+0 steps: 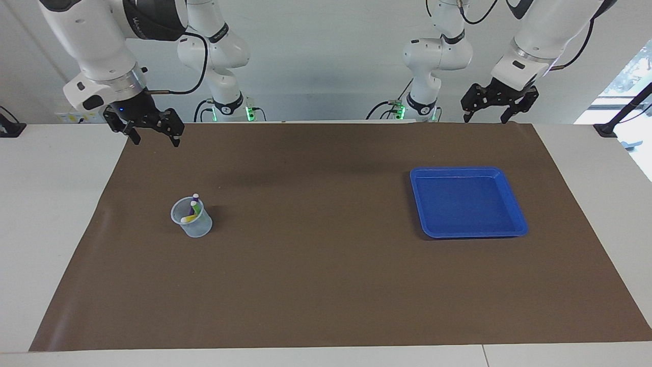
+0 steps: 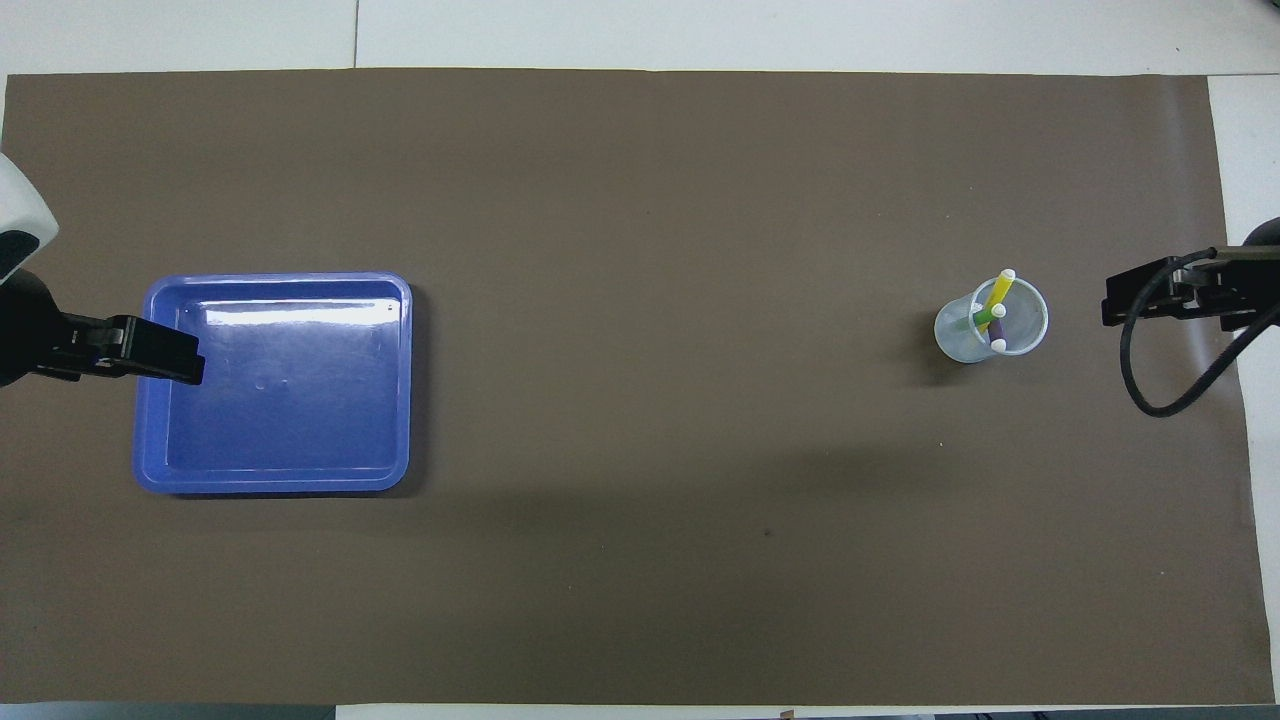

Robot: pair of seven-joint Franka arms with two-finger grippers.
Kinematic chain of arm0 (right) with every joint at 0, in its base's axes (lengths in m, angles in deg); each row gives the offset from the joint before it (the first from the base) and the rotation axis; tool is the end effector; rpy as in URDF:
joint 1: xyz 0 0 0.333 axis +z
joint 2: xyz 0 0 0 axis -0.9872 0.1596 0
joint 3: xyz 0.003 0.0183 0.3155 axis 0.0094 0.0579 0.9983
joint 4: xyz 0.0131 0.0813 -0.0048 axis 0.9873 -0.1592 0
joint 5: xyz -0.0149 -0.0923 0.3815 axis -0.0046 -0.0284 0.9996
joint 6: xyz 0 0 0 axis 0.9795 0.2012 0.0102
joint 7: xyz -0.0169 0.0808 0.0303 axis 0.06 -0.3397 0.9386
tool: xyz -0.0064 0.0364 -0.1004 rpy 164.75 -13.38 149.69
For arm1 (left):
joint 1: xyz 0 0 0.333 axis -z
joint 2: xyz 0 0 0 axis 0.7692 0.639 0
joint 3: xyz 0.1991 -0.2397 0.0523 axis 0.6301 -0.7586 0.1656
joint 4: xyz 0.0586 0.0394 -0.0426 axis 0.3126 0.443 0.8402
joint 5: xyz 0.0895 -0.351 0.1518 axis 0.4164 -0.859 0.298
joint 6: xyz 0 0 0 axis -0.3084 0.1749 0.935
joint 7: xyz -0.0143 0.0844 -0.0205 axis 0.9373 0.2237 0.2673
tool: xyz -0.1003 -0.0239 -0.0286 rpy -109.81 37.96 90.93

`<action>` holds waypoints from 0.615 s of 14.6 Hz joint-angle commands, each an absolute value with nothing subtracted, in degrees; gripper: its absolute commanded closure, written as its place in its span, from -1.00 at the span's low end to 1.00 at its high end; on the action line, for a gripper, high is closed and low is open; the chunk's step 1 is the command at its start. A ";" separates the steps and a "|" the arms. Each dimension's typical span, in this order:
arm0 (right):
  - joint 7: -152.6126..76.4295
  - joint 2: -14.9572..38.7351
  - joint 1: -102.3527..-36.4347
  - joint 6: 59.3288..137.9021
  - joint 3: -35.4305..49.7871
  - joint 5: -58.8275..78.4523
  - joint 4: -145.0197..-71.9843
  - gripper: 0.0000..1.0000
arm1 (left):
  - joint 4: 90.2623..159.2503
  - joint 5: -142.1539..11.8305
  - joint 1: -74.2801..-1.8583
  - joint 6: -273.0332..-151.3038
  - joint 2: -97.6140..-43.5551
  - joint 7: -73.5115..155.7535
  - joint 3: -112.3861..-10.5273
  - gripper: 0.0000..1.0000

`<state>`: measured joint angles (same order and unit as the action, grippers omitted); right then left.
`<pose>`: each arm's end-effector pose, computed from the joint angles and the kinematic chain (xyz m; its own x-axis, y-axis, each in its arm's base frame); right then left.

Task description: Right arm passes pens to left for tray arrangement

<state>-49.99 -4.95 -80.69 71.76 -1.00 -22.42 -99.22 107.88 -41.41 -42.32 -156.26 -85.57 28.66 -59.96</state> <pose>0.5447 -0.0114 0.6058 0.9960 -0.0810 -0.0370 -0.0799 -0.9963 0.0308 0.5047 -0.0881 0.6420 0.9896 -0.1158 -0.0854 -0.1147 -0.9932 0.0186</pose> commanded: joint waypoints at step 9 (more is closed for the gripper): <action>-50.40 -6.79 -81.26 73.72 -0.29 -22.45 -102.47 -1.00 | 108.01 -41.87 -43.78 -155.17 -86.09 28.58 -60.19 -1.00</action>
